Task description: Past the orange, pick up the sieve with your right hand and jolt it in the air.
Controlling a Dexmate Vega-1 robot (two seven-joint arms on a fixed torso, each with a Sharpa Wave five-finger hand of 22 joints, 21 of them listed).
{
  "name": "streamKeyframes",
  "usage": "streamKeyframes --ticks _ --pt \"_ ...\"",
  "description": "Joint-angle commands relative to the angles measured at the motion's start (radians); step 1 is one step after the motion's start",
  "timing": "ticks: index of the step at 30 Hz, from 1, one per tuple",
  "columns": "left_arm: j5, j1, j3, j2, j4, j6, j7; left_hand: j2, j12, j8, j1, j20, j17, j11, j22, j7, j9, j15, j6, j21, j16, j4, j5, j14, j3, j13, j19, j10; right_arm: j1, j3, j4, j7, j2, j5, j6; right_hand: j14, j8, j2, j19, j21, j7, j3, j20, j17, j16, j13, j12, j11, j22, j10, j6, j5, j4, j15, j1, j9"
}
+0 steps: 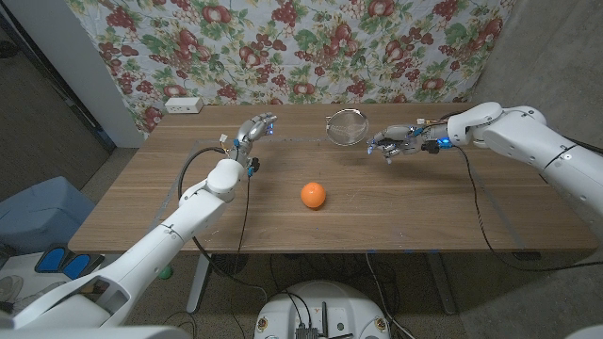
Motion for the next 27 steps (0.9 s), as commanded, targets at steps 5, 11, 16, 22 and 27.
streamKeyframes --ticks 5,11,16,22,27 --pt "-0.002 -0.018 0.007 -0.007 0.024 -0.002 -0.012 0.0 0.004 -0.003 -0.007 -0.003 0.002 0.003 0.003 0.0 0.003 0.003 0.013 -0.001 0.008 0.001 0.005 0.001 0.009 0.002 0.008 0.008 -0.013 0.013 0.011 -0.02 0.012 0.001 0.027 0.004 0.008 0.006 -0.005 0.006 0.064 0.007 -0.071 0.001 0.005 0.0 -0.005 -0.057 0.003 -0.058 0.053 0.003 -0.003 -0.002 0.003 0.003" --pt "-0.002 -0.025 0.008 -0.009 0.036 -0.006 -0.014 0.0 0.003 -0.003 -0.008 -0.002 0.003 0.002 0.003 0.0 0.003 0.003 0.013 -0.002 0.008 0.002 0.005 0.002 0.009 0.002 0.008 0.008 -0.055 0.056 0.031 -0.043 0.024 0.039 0.103 0.003 0.007 0.006 -0.006 0.006 0.062 0.007 -0.071 0.001 0.004 0.001 -0.005 -0.058 0.002 -0.061 0.052 0.003 -0.003 -0.002 0.003 -0.001" --pt "-0.003 -0.034 0.01 -0.012 0.047 -0.008 -0.019 0.0 0.004 -0.003 -0.007 -0.003 0.003 0.003 0.003 -0.001 0.003 0.004 0.013 -0.002 0.008 0.001 0.005 0.002 0.009 0.002 0.008 0.009 -0.085 0.084 0.046 -0.058 0.037 0.063 0.165 0.003 0.009 0.005 -0.006 0.008 0.061 0.007 -0.072 0.001 0.004 0.001 -0.005 -0.061 0.002 -0.06 0.053 0.003 -0.003 -0.002 0.002 -0.002" --pt "-0.003 -0.045 0.013 -0.016 0.063 -0.014 -0.024 0.0 0.004 -0.003 -0.007 -0.003 0.003 0.003 0.003 0.0 0.003 0.004 0.012 -0.002 0.008 0.001 0.005 0.001 0.009 0.002 0.008 0.009 -0.147 0.142 0.086 -0.081 0.068 0.122 0.281 0.003 0.01 0.005 -0.009 0.01 0.06 0.007 -0.072 0.001 0.004 0.007 -0.001 -0.06 0.005 -0.06 0.055 0.003 -0.002 -0.002 0.001 -0.003" --pt "-0.004 -0.053 0.015 -0.02 0.074 -0.016 -0.029 0.0 0.004 -0.003 -0.007 -0.002 0.003 0.003 0.003 0.0 0.003 0.004 0.012 -0.002 0.008 0.002 0.005 0.0 0.009 0.002 0.008 0.009 -0.174 0.167 0.111 -0.082 0.088 0.152 0.338 0.002 0.013 0.002 -0.013 0.007 0.057 0.006 -0.072 0.001 0.004 0.0 -0.006 -0.061 0.001 -0.059 0.054 0.003 -0.001 -0.001 -0.002 -0.002"
